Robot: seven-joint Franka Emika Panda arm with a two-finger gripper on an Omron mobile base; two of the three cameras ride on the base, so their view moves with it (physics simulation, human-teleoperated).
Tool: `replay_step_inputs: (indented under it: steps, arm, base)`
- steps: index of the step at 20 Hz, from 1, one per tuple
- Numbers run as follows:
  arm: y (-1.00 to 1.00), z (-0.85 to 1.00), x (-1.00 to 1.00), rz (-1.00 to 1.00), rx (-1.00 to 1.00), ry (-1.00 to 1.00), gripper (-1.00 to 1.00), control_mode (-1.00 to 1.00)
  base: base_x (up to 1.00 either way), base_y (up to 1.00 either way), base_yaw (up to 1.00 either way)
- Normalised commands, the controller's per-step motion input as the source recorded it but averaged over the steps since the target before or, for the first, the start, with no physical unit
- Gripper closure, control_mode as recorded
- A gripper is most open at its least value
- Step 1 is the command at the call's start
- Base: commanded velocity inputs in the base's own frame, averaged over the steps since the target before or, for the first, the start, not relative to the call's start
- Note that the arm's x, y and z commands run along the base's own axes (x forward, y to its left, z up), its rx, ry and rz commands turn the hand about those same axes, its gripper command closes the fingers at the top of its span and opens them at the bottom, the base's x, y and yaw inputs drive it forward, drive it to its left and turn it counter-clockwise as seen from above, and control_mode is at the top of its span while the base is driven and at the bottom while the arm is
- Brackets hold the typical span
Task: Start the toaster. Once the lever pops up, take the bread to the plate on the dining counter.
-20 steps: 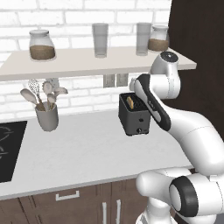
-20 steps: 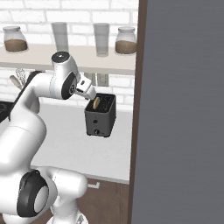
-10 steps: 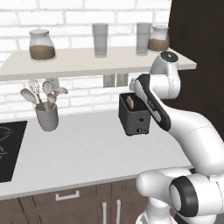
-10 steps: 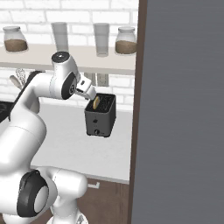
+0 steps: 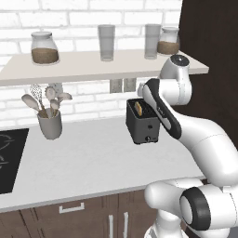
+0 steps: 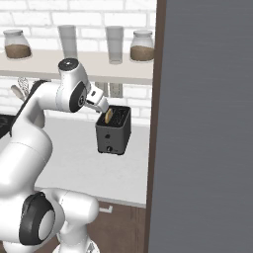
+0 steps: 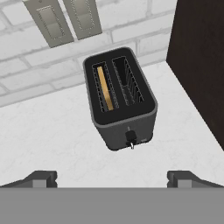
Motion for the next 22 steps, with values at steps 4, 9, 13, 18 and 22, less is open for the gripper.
replay_step_inputs:
  steps: [4,9,13,18,22]
  arm:
    - [0.00,0.00,0.00,0.00,0.00,0.00,-1.00,-1.00]
    - [0.00,0.00,0.00,0.00,0.00,0.00,-1.00,-1.00]
    - [0.00,0.00,0.00,0.00,0.00,0.00,-1.00,-1.00]
    - [0.00,0.00,0.00,0.00,0.00,0.00,-1.00,-1.00]
    - [0.00,0.00,0.00,0.00,0.00,0.00,-1.00,-1.00]
  base:
    - [0.00,0.00,0.00]
    - [0.00,0.00,0.00]
    - [0.00,0.00,0.00]
    - [0.00,0.00,0.00]
    - [0.00,0.00,0.00]
